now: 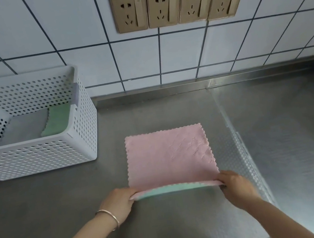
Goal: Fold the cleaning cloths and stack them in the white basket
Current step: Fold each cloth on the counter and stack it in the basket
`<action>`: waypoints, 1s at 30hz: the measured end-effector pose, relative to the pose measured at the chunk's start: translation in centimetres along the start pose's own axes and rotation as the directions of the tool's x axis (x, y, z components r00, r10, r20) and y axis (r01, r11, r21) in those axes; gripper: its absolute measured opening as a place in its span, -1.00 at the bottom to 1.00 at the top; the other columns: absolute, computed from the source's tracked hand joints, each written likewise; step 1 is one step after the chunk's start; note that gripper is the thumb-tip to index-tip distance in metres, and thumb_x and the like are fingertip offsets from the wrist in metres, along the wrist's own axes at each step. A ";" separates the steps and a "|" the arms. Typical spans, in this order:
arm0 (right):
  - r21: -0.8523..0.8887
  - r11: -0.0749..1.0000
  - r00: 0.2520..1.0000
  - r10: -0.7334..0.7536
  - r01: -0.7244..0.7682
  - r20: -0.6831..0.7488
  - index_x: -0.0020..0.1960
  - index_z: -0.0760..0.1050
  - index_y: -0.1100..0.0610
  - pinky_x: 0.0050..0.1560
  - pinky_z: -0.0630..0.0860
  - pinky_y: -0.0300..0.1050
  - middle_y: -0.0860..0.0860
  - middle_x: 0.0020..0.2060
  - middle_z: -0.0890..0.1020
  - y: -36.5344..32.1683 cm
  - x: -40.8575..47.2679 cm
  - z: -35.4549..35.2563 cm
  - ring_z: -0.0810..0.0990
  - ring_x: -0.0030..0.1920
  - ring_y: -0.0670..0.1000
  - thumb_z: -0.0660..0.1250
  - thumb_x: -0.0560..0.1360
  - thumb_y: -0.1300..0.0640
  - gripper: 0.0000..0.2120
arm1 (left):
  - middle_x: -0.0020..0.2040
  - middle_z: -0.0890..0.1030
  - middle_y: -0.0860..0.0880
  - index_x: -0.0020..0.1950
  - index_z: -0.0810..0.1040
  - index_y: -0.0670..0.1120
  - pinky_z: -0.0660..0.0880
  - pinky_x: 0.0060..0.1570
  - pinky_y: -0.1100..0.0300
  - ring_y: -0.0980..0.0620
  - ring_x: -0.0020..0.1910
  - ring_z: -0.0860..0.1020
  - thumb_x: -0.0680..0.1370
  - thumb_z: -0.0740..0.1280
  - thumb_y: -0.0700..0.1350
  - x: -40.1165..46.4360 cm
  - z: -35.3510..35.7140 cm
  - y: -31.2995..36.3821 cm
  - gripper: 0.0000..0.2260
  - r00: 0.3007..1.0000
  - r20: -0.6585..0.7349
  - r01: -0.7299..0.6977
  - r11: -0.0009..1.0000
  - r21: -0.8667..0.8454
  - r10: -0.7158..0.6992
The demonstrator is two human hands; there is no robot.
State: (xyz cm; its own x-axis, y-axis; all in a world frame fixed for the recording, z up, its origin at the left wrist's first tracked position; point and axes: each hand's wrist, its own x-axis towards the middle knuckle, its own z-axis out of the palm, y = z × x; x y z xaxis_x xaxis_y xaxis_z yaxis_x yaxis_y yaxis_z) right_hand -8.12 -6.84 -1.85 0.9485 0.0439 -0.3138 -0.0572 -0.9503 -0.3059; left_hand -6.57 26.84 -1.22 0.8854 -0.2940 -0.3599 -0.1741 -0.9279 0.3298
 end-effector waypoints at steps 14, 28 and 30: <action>0.692 0.643 0.936 0.319 -0.327 0.145 -0.16 0.53 0.09 -0.25 0.42 -0.13 0.04 -0.28 0.58 -2.1 6.8 -3.7 0.52 -0.25 0.01 0.30 0.52 0.10 -0.89 | -0.20 0.65 -0.02 -0.13 0.59 -0.08 0.42 -0.22 0.18 -0.04 -0.17 0.58 0.56 0.28 -0.14 5.4 -3.2 0.0 -0.87 0.882 0.099 0.383 0.575 -0.723 -0.462; 0.503 0.752 0.891 0.444 -0.427 0.093 -0.08 0.49 0.18 -0.42 0.31 -0.23 0.01 -0.33 0.50 -2.5 11.7 -1.3 0.45 -0.32 -0.04 0.22 0.56 0.10 -0.84 | -0.07 0.60 -0.19 -0.03 0.55 -0.19 0.44 -0.02 0.08 -0.19 -0.06 0.53 0.58 0.16 -0.07 10.5 -1.5 -0.1 -0.75 0.779 0.033 0.585 0.706 -0.398 -0.627; 0.493 0.750 0.882 0.464 -0.441 0.085 -0.14 0.47 0.19 -0.41 0.35 -0.20 0.02 -0.36 0.49 -2.5 11.7 -1.1 0.44 -0.35 -0.03 0.22 0.56 0.12 -0.83 | -0.07 0.60 -0.18 -0.04 0.55 -0.18 0.43 -0.05 0.10 -0.17 -0.09 0.53 0.58 0.16 -0.05 10.5 -1.5 -0.2 -0.75 0.775 0.031 0.591 0.707 -0.389 -0.631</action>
State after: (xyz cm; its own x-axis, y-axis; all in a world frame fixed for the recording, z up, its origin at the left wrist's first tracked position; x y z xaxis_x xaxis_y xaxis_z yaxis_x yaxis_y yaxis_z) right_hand 3.44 -4.34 -3.73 0.7836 -0.3758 -0.4947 -0.6152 -0.5797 -0.5342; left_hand 3.41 24.25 -3.76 0.7831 0.3501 -0.5141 0.5673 -0.7407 0.3598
